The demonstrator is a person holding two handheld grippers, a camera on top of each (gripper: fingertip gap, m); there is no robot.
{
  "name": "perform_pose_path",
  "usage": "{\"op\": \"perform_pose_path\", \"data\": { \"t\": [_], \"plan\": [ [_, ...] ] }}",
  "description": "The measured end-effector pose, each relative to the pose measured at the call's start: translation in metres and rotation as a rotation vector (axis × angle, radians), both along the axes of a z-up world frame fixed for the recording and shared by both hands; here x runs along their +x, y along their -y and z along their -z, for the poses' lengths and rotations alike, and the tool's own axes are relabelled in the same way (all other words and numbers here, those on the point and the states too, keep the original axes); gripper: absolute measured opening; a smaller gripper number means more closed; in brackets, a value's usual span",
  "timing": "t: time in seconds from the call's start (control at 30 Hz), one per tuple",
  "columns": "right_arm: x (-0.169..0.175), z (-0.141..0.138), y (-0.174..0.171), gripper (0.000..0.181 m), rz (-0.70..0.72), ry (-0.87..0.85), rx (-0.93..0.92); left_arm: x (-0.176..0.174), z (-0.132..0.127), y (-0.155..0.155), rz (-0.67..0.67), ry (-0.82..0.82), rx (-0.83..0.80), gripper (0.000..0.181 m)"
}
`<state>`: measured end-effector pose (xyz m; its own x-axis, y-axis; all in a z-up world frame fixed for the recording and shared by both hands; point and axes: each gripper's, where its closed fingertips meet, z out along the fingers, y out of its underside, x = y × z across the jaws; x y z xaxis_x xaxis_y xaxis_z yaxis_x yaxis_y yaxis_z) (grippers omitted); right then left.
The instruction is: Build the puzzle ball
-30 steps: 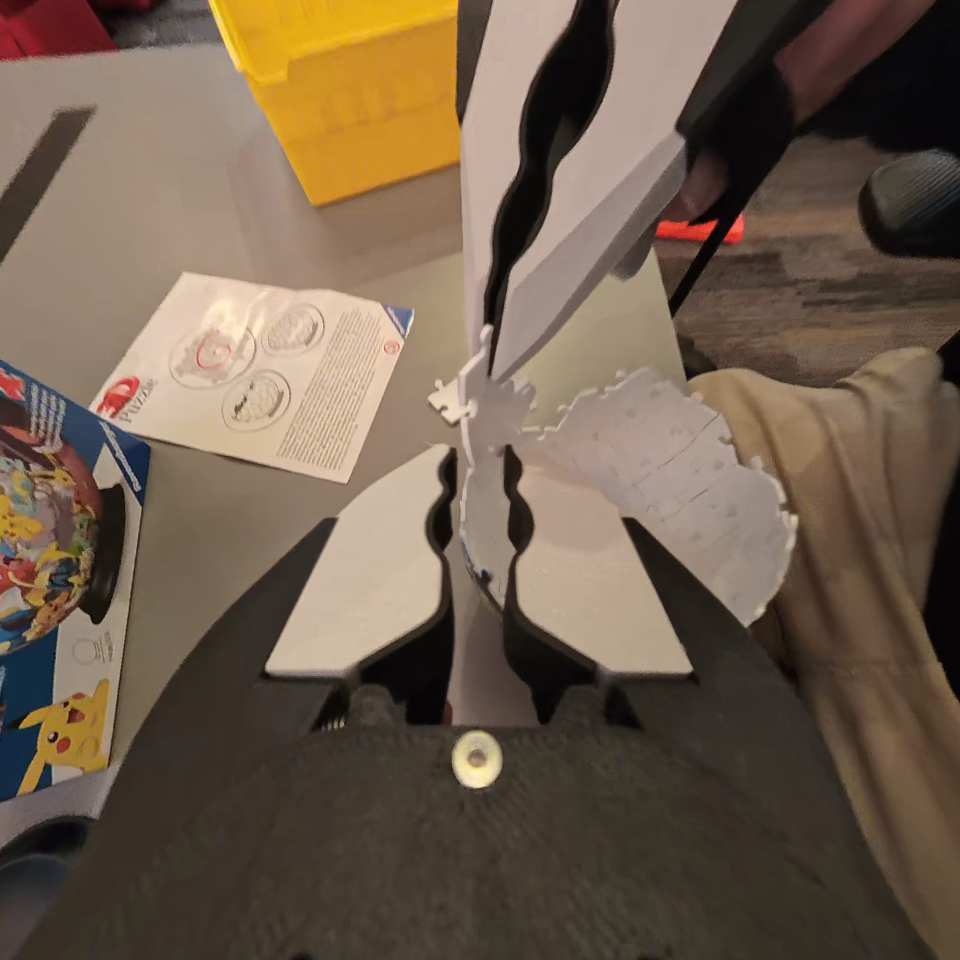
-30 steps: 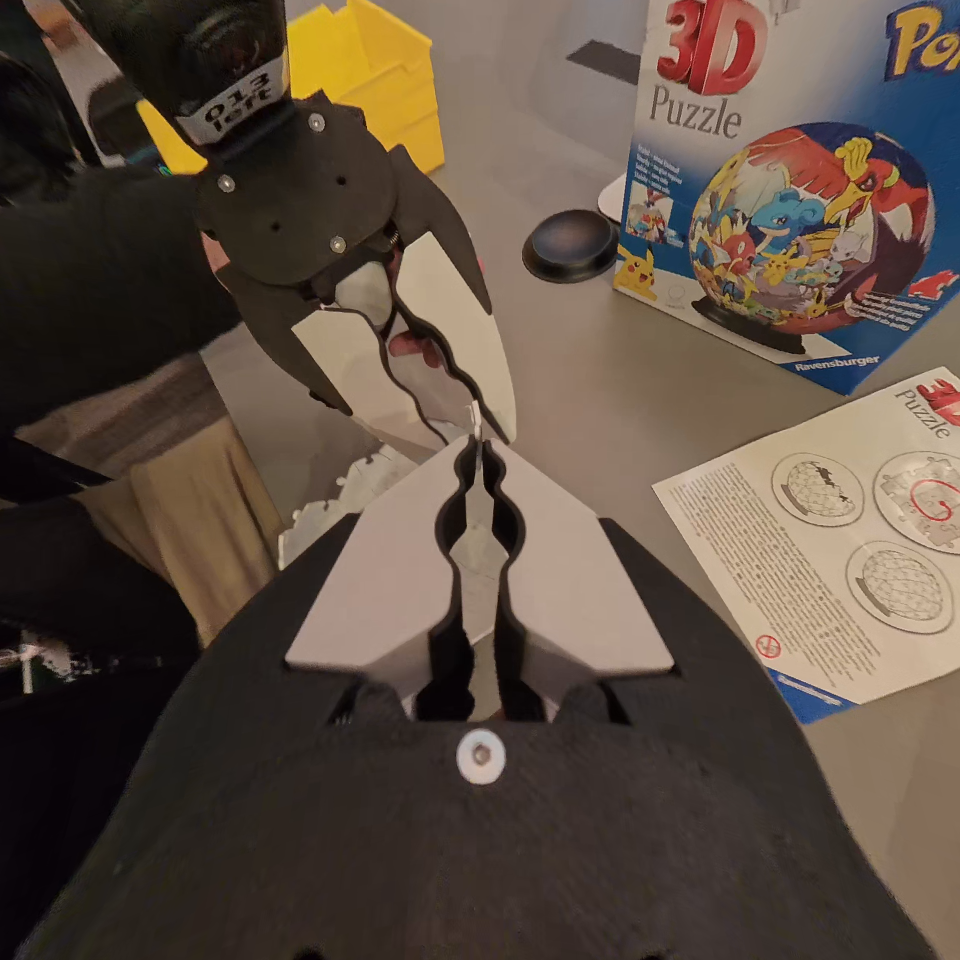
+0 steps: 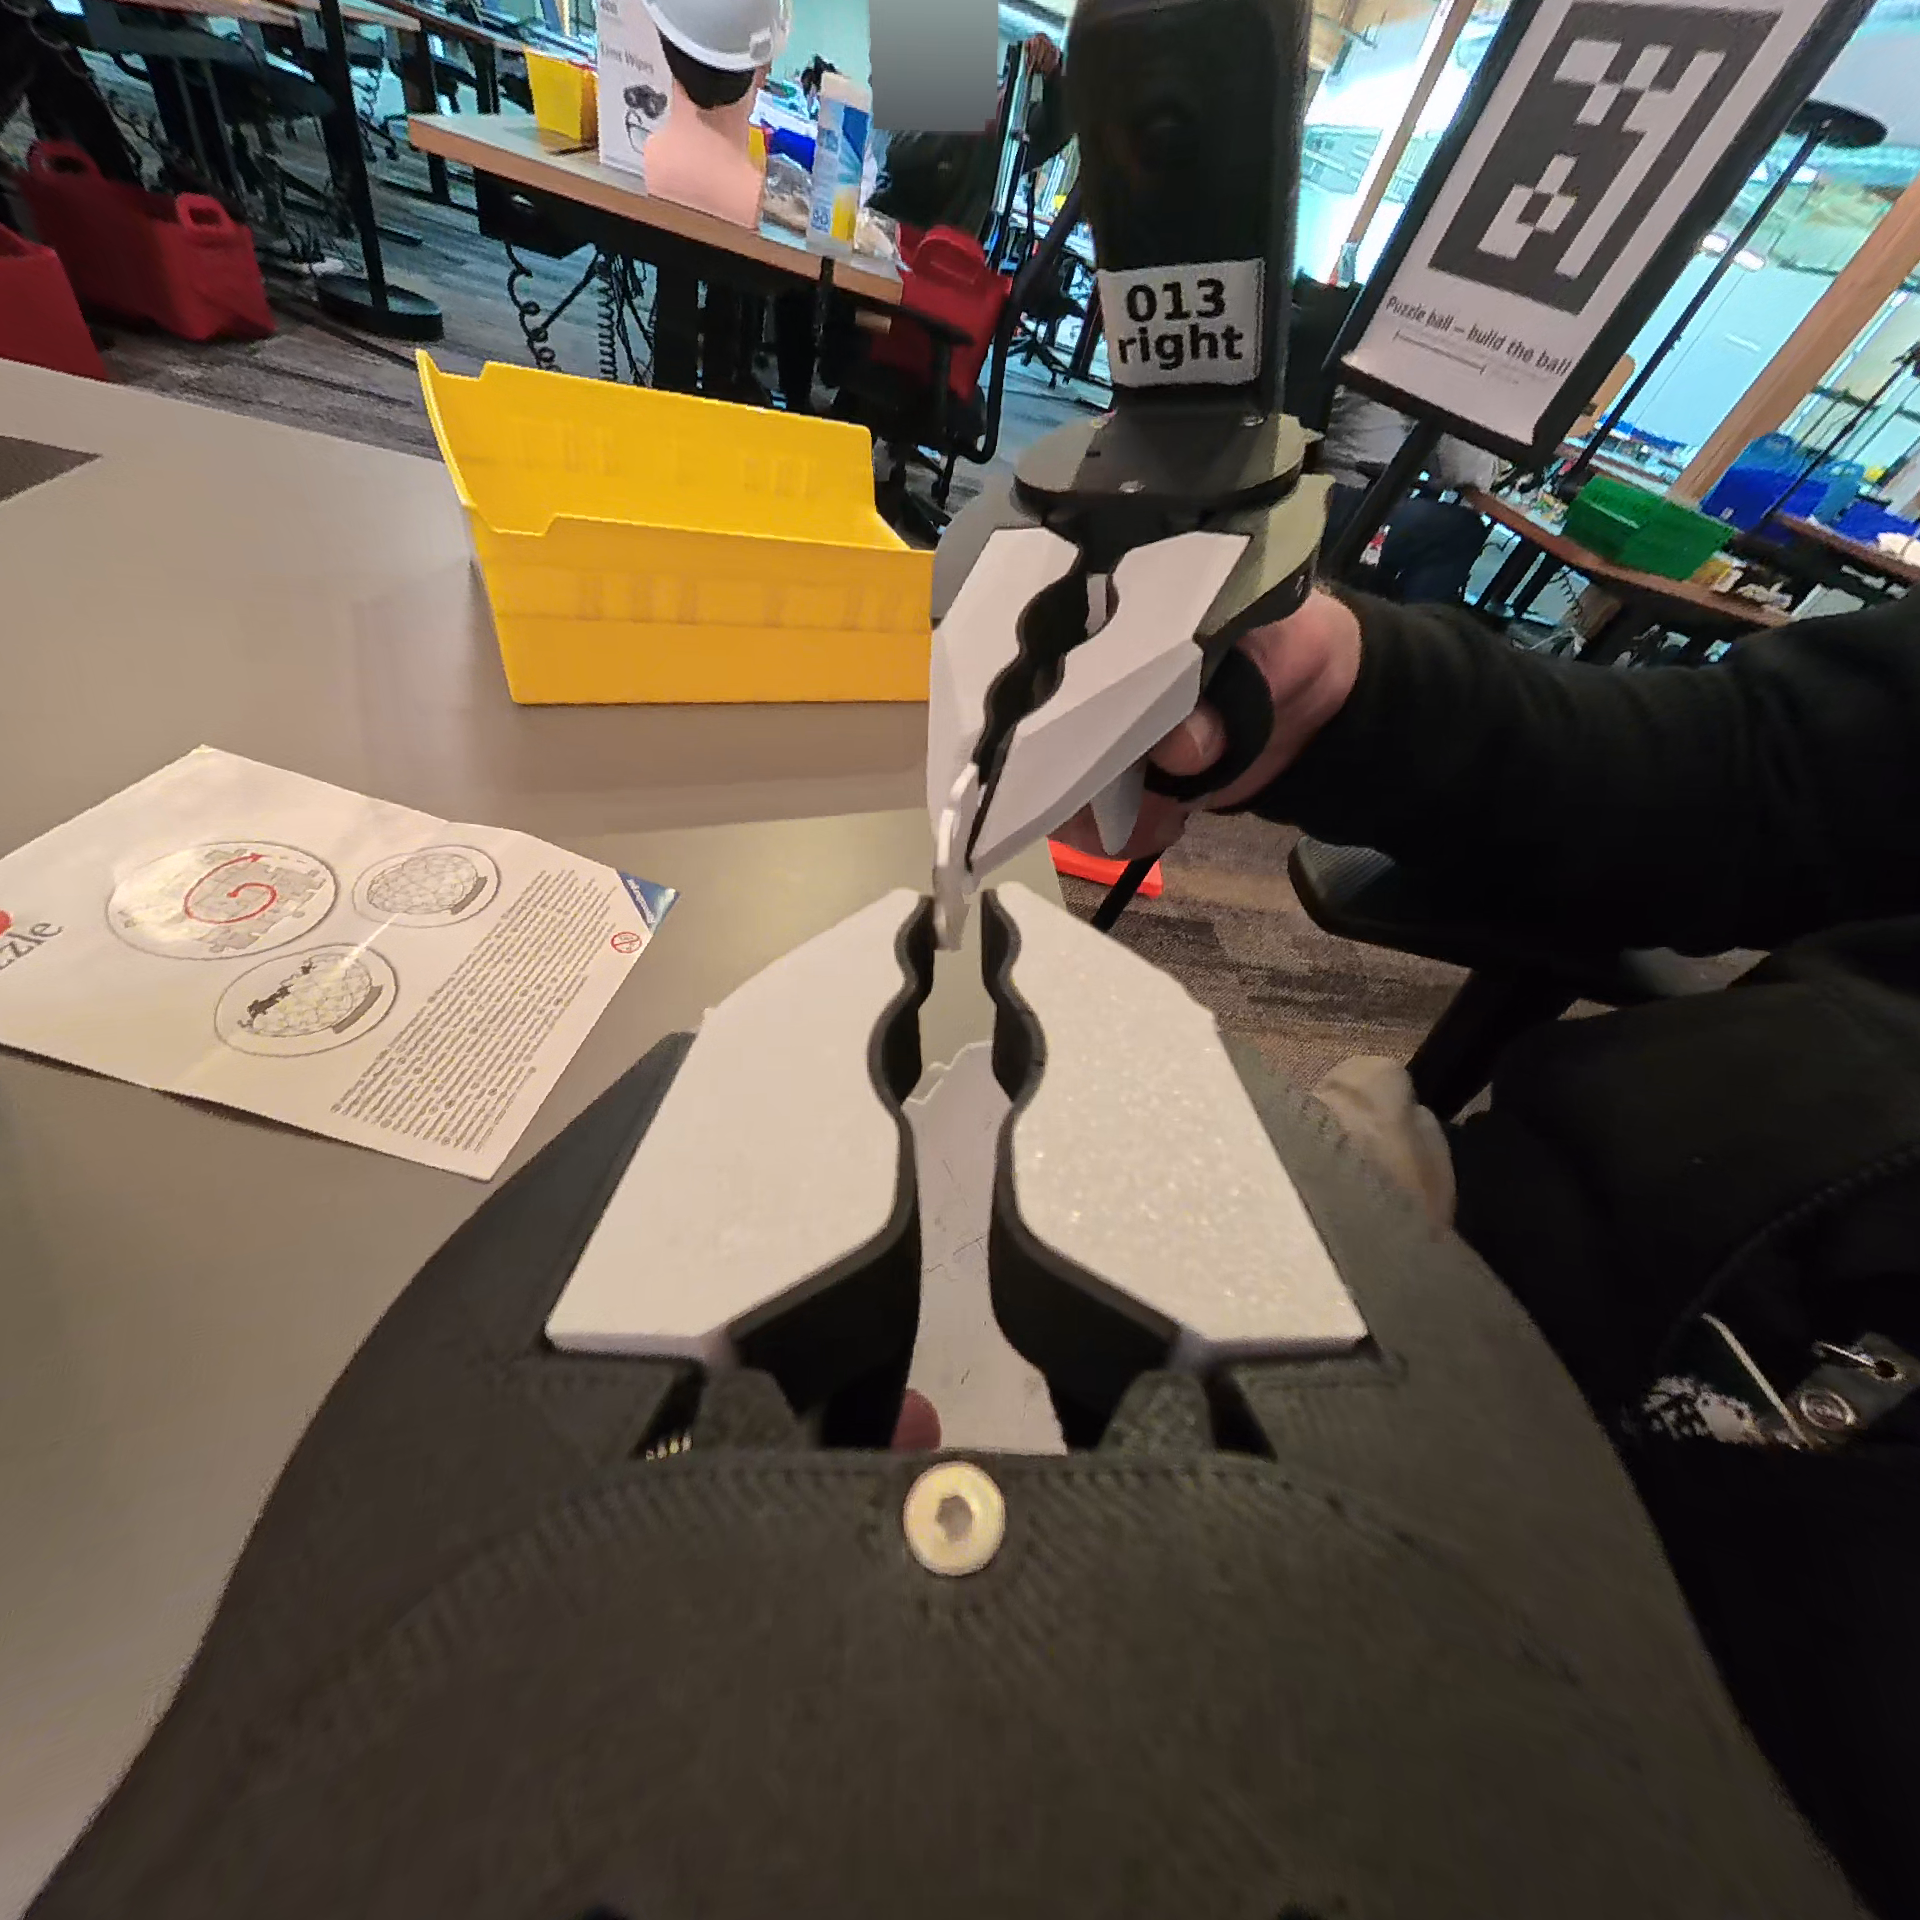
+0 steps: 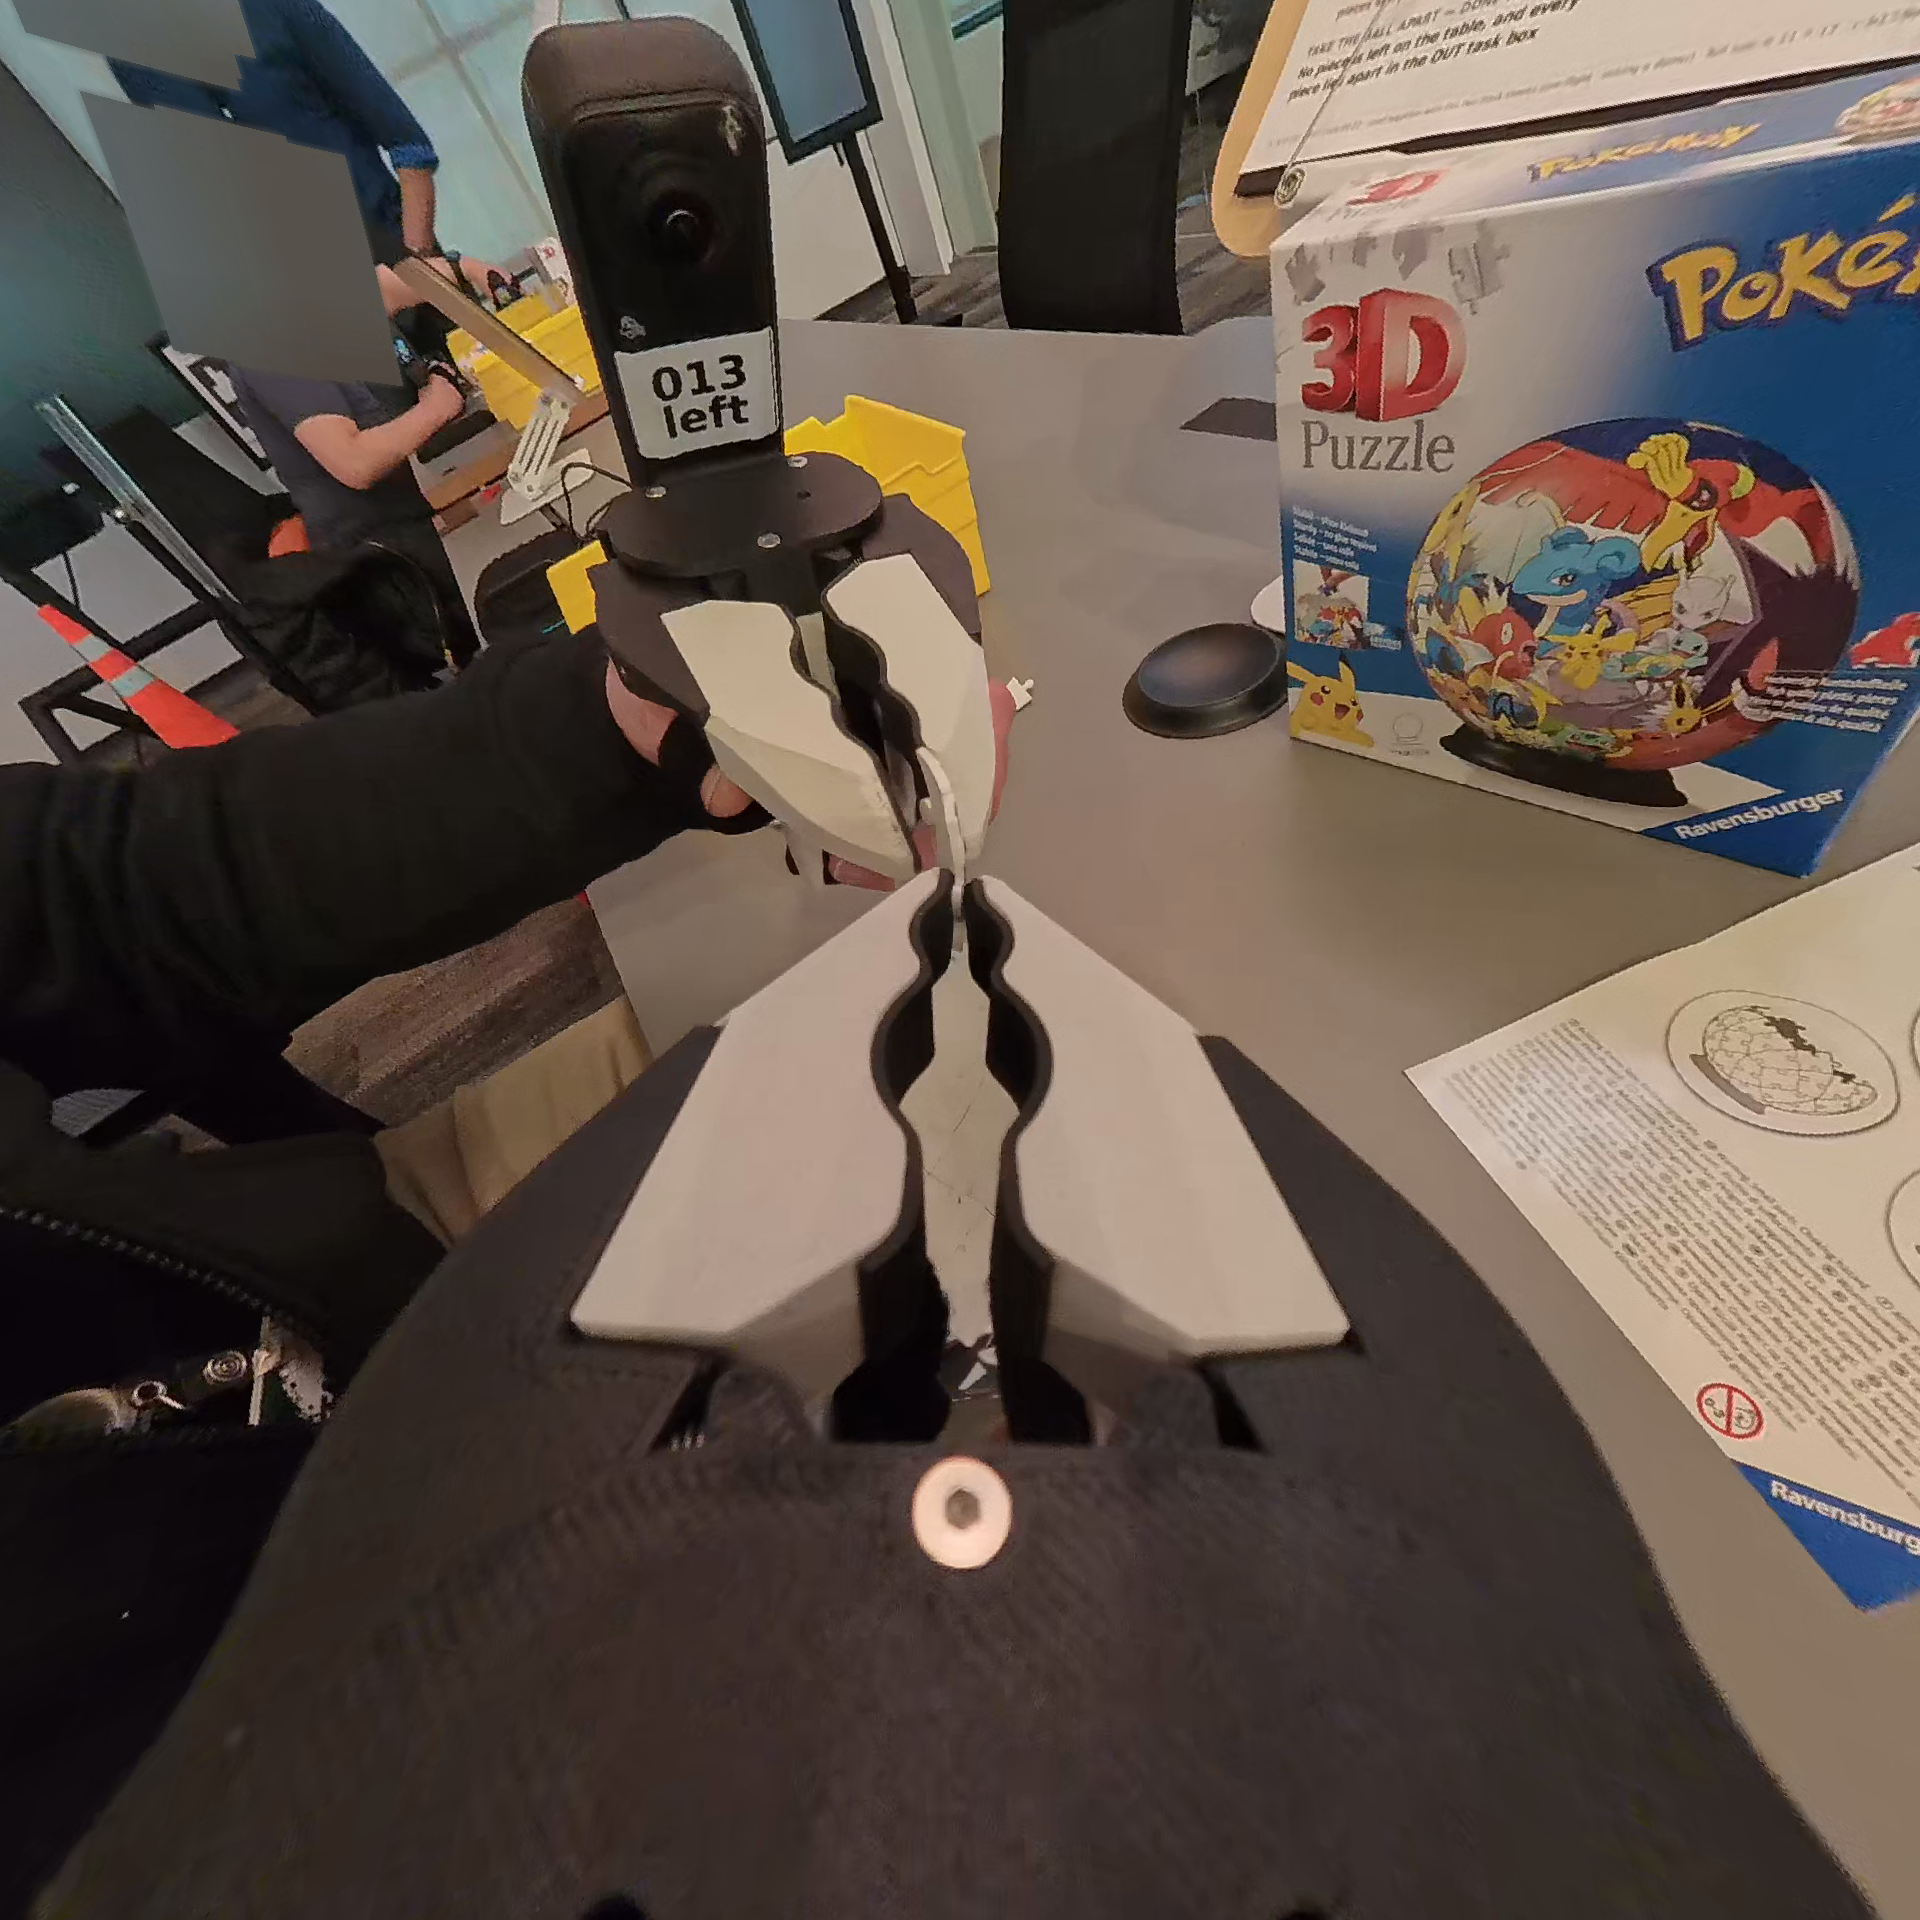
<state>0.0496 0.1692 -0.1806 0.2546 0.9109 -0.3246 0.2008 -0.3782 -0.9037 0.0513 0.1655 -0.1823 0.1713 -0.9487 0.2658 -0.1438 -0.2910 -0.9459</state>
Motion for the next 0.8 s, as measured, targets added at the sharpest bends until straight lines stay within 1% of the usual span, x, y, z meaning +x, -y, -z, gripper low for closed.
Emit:
{"op": "perform_pose_path", "data": {
  "t": [0.03,0.07,0.13,0.23,0.3,0.4,0.47,0.63,0.8],
  "plan": [
    [0.0,0.001,0.0,0.001,-0.003,0.002,-0.002,0.0,0.0,0.0,0.003,0.006,-0.006,0.008],
    [0.0,0.001,0.001,0.001,-0.006,0.0,-0.003,0.0,0.001,-0.001,-0.006,0.003,-0.001,0.003],
    [0.0,0.005,0.0,0.001,-0.006,0.025,0.002,0.0,0.007,-0.001,-0.005,-0.032,0.009,0.002],
    [0.002,0.011,-0.002,0.004,0.004,0.112,0.063,-0.001,0.016,-0.001,0.0,-0.113,0.032,0.002],
    [0.004,0.01,-0.004,0.009,0.007,0.174,0.124,-0.003,0.018,-0.001,0.007,-0.153,0.047,0.002],
    [0.002,0.011,-0.004,0.011,-0.026,0.258,0.169,-0.006,0.023,-0.001,0.011,-0.237,0.088,0.002],
    [-0.001,0.016,-0.003,0.009,-0.061,0.328,0.186,-0.006,0.025,-0.001,0.011,-0.271,0.106,0.002],
    [-0.008,0.031,0.002,0.001,-0.146,0.446,0.199,-0.008,0.039,0.0,0.032,-0.416,0.156,0.002],
    [-0.009,0.041,-0.002,0.001,-0.153,0.514,0.217,-0.01,0.047,-0.005,0.038,-0.526,0.198,0.002]
  ]
}}
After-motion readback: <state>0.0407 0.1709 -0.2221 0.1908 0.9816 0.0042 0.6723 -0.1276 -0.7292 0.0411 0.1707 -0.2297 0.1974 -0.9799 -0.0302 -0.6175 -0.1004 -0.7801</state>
